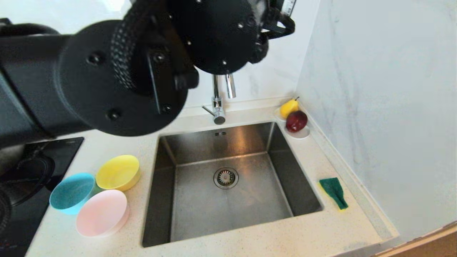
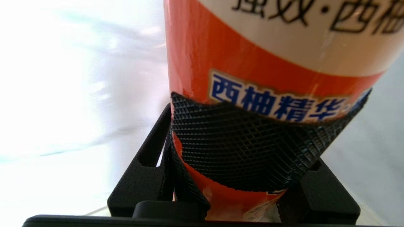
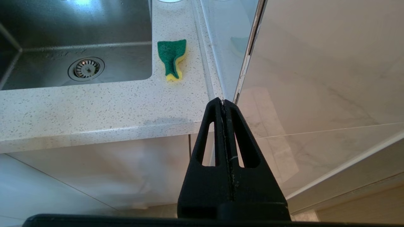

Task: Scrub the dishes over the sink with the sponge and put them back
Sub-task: Place the dish soap on the table

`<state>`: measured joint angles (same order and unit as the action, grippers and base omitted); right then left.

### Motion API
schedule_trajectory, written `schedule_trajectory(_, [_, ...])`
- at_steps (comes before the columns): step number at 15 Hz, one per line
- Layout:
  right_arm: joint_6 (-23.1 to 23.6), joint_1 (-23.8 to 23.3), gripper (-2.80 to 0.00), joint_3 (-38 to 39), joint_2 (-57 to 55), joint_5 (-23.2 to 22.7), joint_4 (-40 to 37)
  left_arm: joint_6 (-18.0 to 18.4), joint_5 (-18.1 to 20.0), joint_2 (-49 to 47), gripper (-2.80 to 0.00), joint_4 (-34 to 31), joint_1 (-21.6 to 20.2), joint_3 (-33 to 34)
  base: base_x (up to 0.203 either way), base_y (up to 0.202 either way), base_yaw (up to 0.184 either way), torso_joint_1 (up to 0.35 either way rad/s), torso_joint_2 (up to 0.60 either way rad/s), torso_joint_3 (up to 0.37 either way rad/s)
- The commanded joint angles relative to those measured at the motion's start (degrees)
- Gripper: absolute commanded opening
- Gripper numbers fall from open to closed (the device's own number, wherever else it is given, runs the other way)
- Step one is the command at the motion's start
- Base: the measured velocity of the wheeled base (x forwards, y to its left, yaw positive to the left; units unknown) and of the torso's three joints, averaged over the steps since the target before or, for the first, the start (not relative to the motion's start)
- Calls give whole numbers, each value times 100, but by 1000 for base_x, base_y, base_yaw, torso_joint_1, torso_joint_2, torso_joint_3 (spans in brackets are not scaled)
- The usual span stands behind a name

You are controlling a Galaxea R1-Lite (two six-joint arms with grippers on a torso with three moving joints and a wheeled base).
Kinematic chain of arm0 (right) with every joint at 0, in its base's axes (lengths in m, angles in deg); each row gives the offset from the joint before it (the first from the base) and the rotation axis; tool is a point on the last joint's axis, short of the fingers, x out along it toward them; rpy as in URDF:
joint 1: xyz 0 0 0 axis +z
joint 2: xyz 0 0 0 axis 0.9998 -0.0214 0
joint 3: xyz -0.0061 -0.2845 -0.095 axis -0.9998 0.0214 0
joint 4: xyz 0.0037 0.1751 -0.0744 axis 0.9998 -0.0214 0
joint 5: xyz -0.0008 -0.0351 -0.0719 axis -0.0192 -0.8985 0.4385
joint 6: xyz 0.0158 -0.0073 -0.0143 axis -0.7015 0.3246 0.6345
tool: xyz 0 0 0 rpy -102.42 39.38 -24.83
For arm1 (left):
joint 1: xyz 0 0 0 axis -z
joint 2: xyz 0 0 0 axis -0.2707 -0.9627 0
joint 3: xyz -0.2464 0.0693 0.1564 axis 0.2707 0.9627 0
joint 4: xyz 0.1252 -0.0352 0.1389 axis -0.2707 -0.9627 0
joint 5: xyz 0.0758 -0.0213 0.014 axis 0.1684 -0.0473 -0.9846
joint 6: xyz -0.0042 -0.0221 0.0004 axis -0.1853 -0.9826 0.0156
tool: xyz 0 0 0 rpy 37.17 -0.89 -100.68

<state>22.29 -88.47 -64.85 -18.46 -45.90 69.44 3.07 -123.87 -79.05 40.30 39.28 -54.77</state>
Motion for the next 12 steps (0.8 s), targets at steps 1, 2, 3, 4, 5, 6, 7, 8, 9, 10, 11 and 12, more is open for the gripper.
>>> schedule_trajectory(1, [4, 5, -280, 0, 0, 0, 1, 17, -7, 254, -280, 1, -329, 40, 0, 0, 0, 0, 0, 0])
schedule_trajectory(2, [4, 5, -280, 0, 0, -1, 1, 15, 34, 320, -280, -18, -524, 49, 0, 0, 0, 0, 0, 0])
schedule_trajectory(3, [4, 5, -280, 0, 0, 2, 1, 11, 89, 380, -280, -27, -749, 52, 0, 0, 0, 0, 0, 0])
schedule_trajectory(4, [-1, 1, -280, 0, 0, 2, 1, -4, 115, 444, -280, -31, -951, 65, 0, 0, 0, 0, 0, 0])
schedule_trajectory(5, [3, 5, -280, 0, 0, 2, 1, -63, 124, 507, -280, -37, -1136, 92, 0, 0, 0, 0, 0, 0])
schedule_trajectory(6, [4, 5, -280, 0, 0, 2, 1, -129, 143, 586, -280, -76, -1375, 142, 0, 0, 0, 0, 0, 0])
schedule_trajectory(7, [4, -4, -280, 0, 0, 2, 1, -197, 181, 682, -280, -157, -1627, 220, 0, 0, 0, 0, 0, 0])
schedule_trajectory(8, [4, 5, -280, 0, 0, -6, 1, -299, 235, 771, -280, -236, -1894, 296, 0, 0, 0, 0, 0, 0])
schedule_trajectory(9, [4, 5, -280, 0, 0, 2, 1, -472, 293, 853, -280, -300, -2189, 355, 0, 0, 0, 0, 0, 0])
schedule_trajectory(10, [4, 5, -280, 0, 0, 2, 1, -676, 330, 925, -280, -343, -2470, 415, 0, 0, 0, 0, 0, 0])
schedule_trajectory(11, [4, 2, -280, 0, 0, 2, 1, -842, 350, 999, -280, -369, -2771, 498, 0, 0, 0, 0, 0, 0])
schedule_trajectory(12, [4, 5, -280, 0, 0, -7, 1, -978, 369, 1055, -280, -377, -3070, 587, 0, 0, 0, 0, 0, 0])
